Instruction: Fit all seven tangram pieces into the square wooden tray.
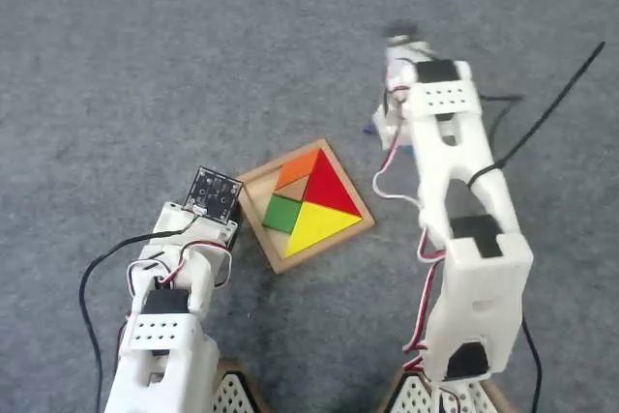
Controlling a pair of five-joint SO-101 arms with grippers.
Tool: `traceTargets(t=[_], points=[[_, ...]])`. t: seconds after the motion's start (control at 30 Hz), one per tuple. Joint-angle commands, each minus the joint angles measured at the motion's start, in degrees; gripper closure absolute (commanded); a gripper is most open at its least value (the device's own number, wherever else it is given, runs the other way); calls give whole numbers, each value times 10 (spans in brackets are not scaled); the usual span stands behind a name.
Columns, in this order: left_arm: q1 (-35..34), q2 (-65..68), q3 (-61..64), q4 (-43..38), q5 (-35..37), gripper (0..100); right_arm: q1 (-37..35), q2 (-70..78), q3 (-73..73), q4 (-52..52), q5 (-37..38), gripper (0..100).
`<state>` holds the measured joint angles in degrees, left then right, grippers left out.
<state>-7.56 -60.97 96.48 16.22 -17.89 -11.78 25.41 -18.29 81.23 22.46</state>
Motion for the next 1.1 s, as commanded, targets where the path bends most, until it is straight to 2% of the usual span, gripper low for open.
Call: traceTargets(t=[0.0,0.07,0.17,0.4,0.53,0.7,0.9,1.07], points=[[1,-13,-5,3,4,797,7,-54,-11,40,251,764],[1,-13,-5,3,4,797,21,-45,-11,48,334,736],[1,-13,-5,3,4,797,42,-23,-11,51,418,698],[1,-13,-5,3,4,797,62,52,-11,47,520,695],[1,-13,-5,3,4,797,74,91,-12,-3,526,696],[1,-13,-5,3,4,797,78,123,-12,-50,499,697],[1,-13,-5,3,4,797,72,137,-12,-80,469,813],[1,-13,-5,3,4,797,72,131,-18,-74,470,861]])
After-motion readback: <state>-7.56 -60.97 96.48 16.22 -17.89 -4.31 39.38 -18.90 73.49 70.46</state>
